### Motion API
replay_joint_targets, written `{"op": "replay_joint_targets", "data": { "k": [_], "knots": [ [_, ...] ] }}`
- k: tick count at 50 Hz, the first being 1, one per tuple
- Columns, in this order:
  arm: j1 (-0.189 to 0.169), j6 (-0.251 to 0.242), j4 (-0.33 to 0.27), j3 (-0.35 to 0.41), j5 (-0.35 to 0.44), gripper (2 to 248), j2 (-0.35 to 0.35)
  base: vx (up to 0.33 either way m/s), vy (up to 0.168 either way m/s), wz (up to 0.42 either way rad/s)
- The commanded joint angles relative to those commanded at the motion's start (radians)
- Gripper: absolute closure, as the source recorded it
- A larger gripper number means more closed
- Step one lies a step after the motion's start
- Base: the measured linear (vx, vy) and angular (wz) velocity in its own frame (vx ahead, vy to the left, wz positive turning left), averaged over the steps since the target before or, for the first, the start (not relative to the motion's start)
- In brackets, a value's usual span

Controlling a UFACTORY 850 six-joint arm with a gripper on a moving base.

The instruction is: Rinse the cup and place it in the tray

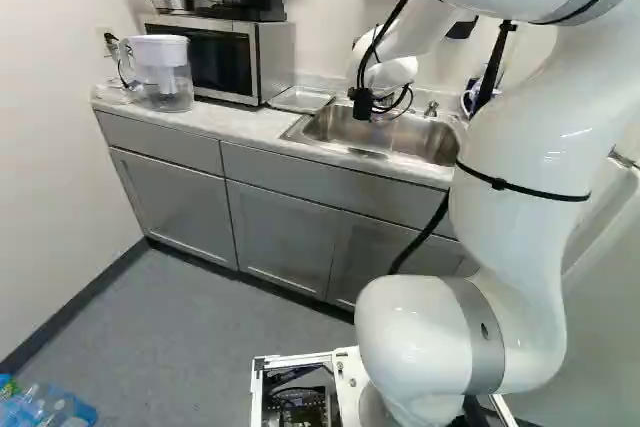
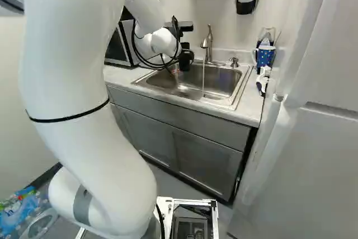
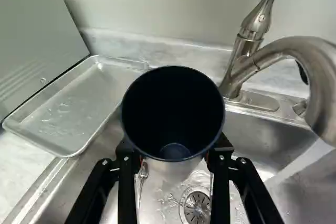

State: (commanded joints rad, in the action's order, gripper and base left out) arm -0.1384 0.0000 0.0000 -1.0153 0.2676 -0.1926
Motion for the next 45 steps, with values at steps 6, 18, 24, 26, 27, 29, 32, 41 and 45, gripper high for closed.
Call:
{"op": "replay_joint_targets", "data": {
  "k": [6,18,24,26,27,29,32,41,45],
  "knots": [
    [0.000,0.000,0.000,0.002,0.000,124,-0.011,0.000,0.000,0.000],
    [0.000,0.000,0.000,0.004,-0.001,124,-0.033,0.000,0.000,0.000],
    [-0.001,0.000,0.000,0.005,-0.004,124,-0.044,0.000,0.000,0.000],
    [-0.002,0.000,0.000,0.006,-0.005,124,-0.048,0.000,0.000,0.000],
    [-0.002,0.000,0.000,0.006,-0.006,124,-0.050,0.000,0.000,0.000],
    [-0.003,0.000,0.000,0.007,-0.008,124,-0.052,0.000,0.000,0.000],
    [-0.005,0.000,0.000,0.008,-0.010,124,-0.051,0.000,0.000,0.000],
    [-0.014,0.000,0.000,0.019,-0.015,124,-0.041,0.000,0.000,0.000],
    [-0.021,0.000,0.000,0.028,-0.015,124,-0.033,0.000,0.000,0.000]
  ]
}}
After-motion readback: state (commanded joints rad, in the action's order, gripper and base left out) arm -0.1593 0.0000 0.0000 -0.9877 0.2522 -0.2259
